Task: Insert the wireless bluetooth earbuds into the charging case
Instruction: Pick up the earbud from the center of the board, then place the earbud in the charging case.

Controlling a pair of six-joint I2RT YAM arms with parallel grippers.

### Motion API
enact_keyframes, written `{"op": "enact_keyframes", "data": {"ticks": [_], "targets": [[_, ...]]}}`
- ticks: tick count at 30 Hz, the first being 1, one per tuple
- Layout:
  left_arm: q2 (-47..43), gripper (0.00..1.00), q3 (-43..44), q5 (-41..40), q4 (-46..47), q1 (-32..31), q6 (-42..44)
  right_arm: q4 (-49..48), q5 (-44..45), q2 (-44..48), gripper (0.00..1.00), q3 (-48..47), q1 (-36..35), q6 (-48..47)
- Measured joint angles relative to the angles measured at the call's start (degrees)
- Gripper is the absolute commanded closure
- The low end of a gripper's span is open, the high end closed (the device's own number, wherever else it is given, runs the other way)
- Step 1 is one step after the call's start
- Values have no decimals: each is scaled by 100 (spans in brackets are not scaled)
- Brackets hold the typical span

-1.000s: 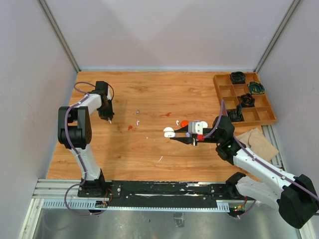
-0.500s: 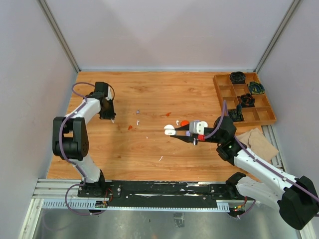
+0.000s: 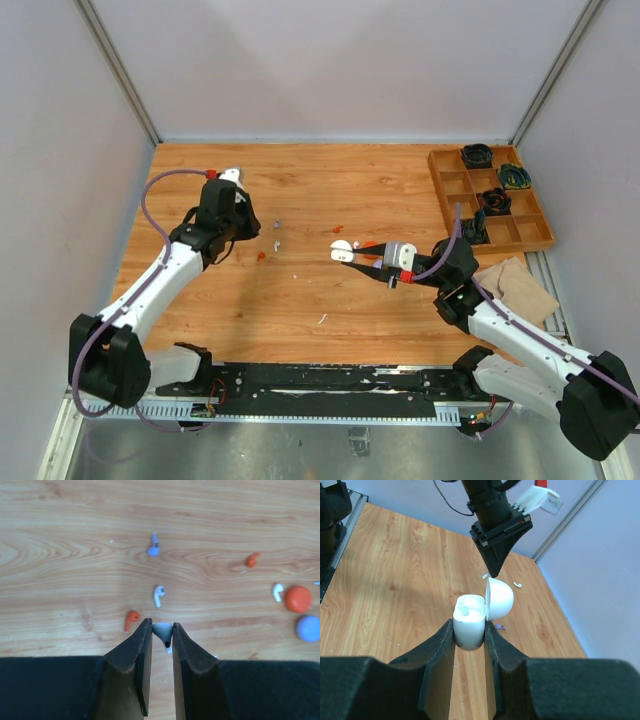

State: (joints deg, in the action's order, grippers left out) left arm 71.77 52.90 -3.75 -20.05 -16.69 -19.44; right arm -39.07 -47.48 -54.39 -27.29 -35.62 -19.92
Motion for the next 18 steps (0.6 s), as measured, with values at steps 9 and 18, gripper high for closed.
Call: {"op": "enact_keyframes", "data": {"ticks": [9, 18], "targets": [[-957, 81, -144, -498, 704, -1008, -273, -588, 304, -313, 99, 7, -2, 90], [-1600, 84, -455, -981, 1460, -2081, -348, -1550, 658, -748, 99, 114, -4, 595]]}}
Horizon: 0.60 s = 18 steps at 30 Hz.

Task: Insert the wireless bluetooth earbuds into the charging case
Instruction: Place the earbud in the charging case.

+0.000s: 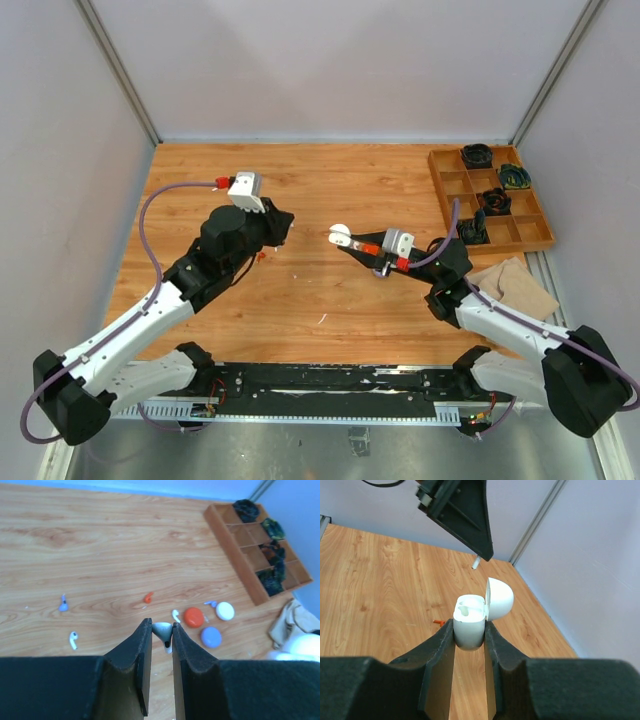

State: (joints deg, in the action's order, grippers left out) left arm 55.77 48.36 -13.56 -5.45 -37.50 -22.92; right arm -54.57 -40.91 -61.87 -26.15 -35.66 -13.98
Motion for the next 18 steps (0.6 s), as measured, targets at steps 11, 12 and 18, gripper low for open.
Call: {"op": "enact_keyframes", "data": {"ticks": [11, 12, 18], "targets": [[-286, 85, -319, -551, 1021, -1300, 129, -898, 271, -304, 99, 197, 0, 435], [-286, 85, -339, -588, 1108, -1397, 168, -940, 278, -304, 99, 205, 0, 452], [-286, 85, -422, -708, 1615, -1698, 243, -1043, 302, -304, 99, 214, 0, 481]]}}
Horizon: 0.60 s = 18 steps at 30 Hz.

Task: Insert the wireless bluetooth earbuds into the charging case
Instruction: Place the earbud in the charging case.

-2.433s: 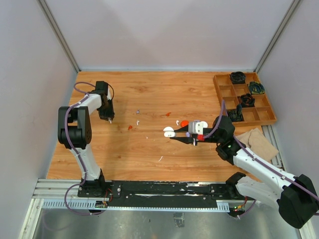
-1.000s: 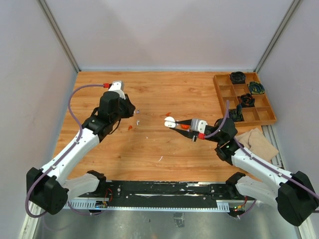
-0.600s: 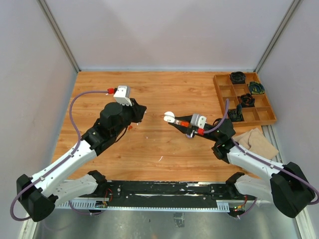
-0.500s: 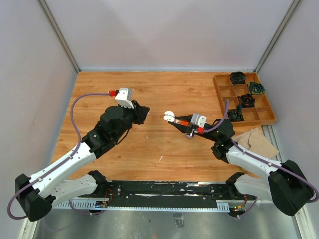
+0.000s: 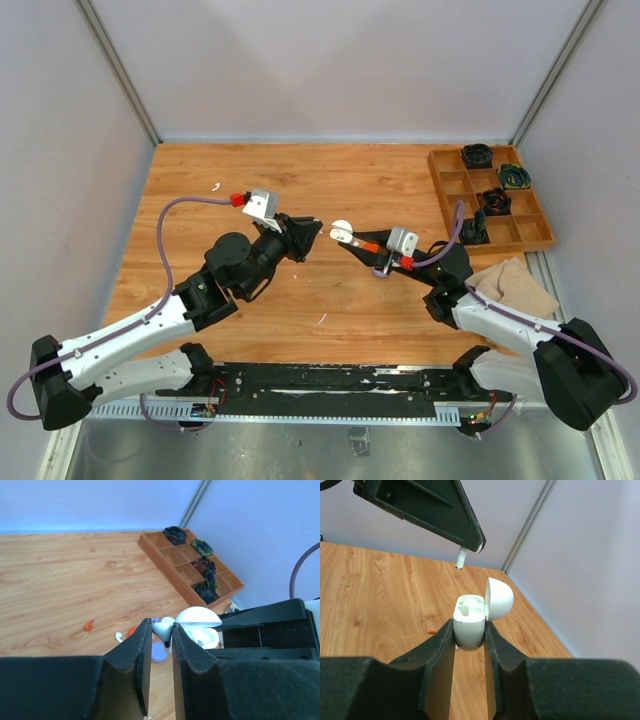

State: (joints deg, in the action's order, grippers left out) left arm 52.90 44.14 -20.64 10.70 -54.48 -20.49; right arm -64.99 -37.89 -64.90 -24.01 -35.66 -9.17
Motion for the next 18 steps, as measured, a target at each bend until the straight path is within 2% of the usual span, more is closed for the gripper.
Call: {"op": "enact_keyframes", "data": {"ticks": [18], "targets": [[385, 86, -109, -85, 994, -426, 118, -120, 0, -4, 99, 0, 0, 52]]}}
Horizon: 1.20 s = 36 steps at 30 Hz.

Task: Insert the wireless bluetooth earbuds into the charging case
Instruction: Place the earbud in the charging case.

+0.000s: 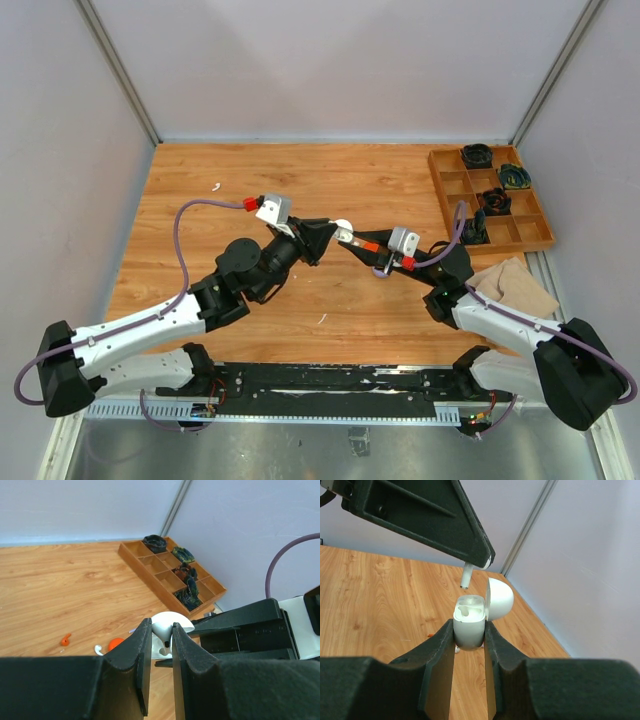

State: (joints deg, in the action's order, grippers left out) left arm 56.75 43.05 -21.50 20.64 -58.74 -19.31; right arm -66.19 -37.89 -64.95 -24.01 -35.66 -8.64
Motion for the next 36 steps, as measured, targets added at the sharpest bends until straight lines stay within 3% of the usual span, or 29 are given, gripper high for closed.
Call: {"op": "enact_keyframes", "data": {"ticks": [25, 36], "targets": [[175, 87, -247, -181, 584, -107, 234, -129, 0, 0, 99, 2, 0, 146], [177, 78, -317, -212, 671, -142, 234, -138, 0, 0, 99, 20, 0, 155]]}}
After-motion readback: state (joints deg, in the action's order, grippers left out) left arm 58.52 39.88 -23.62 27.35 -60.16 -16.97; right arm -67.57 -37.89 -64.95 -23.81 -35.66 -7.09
